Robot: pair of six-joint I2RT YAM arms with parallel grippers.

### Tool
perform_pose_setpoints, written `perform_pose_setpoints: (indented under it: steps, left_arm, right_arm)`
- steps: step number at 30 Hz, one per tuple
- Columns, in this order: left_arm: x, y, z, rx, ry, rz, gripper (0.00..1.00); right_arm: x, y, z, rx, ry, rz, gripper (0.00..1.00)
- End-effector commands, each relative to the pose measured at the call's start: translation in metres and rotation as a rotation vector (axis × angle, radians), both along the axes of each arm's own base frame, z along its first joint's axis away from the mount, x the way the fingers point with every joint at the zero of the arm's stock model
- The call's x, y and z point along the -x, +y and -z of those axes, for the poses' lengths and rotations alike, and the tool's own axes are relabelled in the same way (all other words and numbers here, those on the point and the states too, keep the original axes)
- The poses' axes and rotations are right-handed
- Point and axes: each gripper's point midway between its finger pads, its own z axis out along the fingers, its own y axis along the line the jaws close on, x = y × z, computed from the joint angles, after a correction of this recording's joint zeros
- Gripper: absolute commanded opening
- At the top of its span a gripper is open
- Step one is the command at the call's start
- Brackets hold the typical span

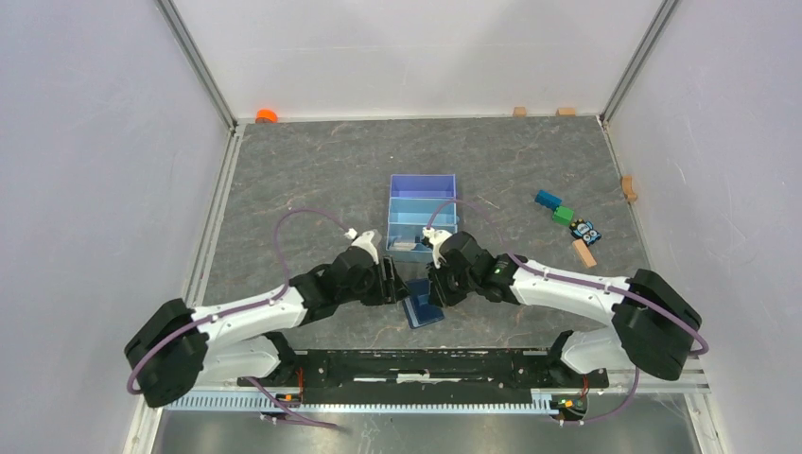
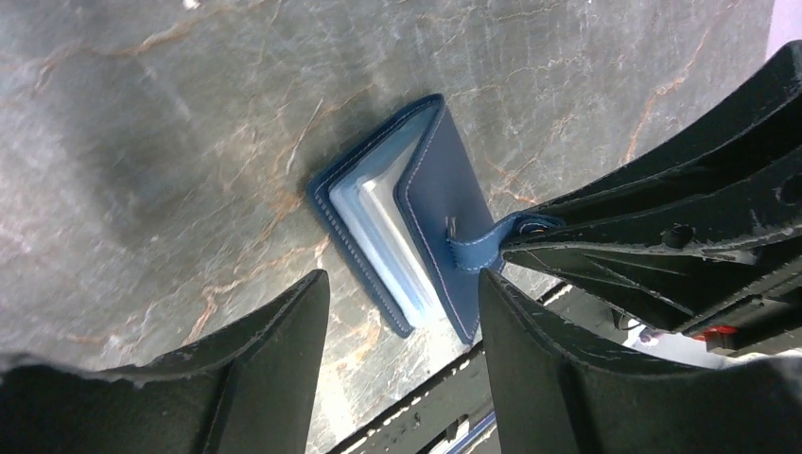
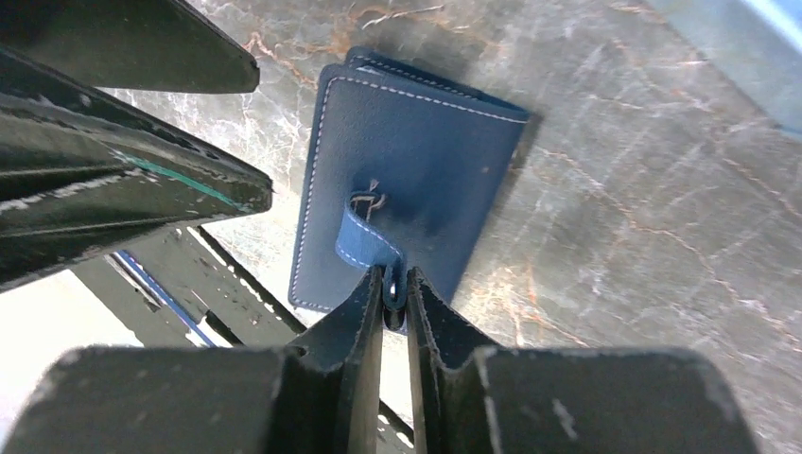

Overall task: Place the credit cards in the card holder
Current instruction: Close the card holder at the center of the board.

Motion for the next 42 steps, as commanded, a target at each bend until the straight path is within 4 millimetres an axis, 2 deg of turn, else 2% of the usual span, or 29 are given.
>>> perform_pose_setpoints:
  steps: [1,2,5,10,12,18,21,24,29,34,37,42]
  left_arm:
    - [0.007,0.014,0.003,0.07,0.033,-0.098,0.67]
    - [0.004,0.011,-0.003,0.108,0.015,-0.107,0.68]
    - [0.003,0.018,0.004,0.077,0.007,-0.121,0.7]
    - [0.003,0.017,0.021,0.038,0.023,-0.102,0.7]
    - [0.0,0.014,0.022,0.042,0.015,-0.103,0.7]
    - [-0.005,0.01,0.009,0.064,-0.021,-0.1,0.68]
    - [-0.005,0.013,0.004,0.069,-0.027,-0.113,0.67]
    - [-0.006,0.013,-0.008,0.089,-0.045,-0.115,0.67]
    - [-0.007,0.014,-0.017,0.063,-0.053,-0.103,0.67]
    - [-0.008,0.011,-0.022,0.068,-0.054,-0.095,0.67]
    - [-0.008,0.007,-0.025,0.075,-0.051,-0.084,0.67]
    - [-0.01,0.005,-0.032,0.088,-0.06,-0.085,0.69]
  right_arm:
    - [0.001,0.021,-0.006,-0.031,-0.006,-0.01,0.19]
    - [0.004,0.023,-0.004,-0.027,0.0,-0.015,0.19]
    - [0.008,0.031,-0.005,-0.032,-0.001,-0.028,0.22]
    - [0.01,0.04,-0.017,-0.05,-0.018,-0.045,0.39]
    - [0.01,0.04,-0.024,-0.058,-0.025,-0.047,0.46]
    - [0.003,0.035,-0.056,-0.076,-0.096,-0.041,0.66]
    - [-0.004,0.032,-0.074,-0.073,-0.147,-0.025,0.73]
    - [-0.012,0.024,-0.08,-0.056,-0.179,0.01,0.74]
    - [-0.031,-0.004,-0.072,-0.035,-0.187,0.14,0.67]
    - [-0.034,-0.023,-0.051,-0.008,-0.171,0.188,0.63]
    - [-0.027,-0.02,-0.031,-0.001,-0.132,0.15,0.62]
    - [-0.011,0.007,-0.016,-0.06,-0.073,0.062,0.62]
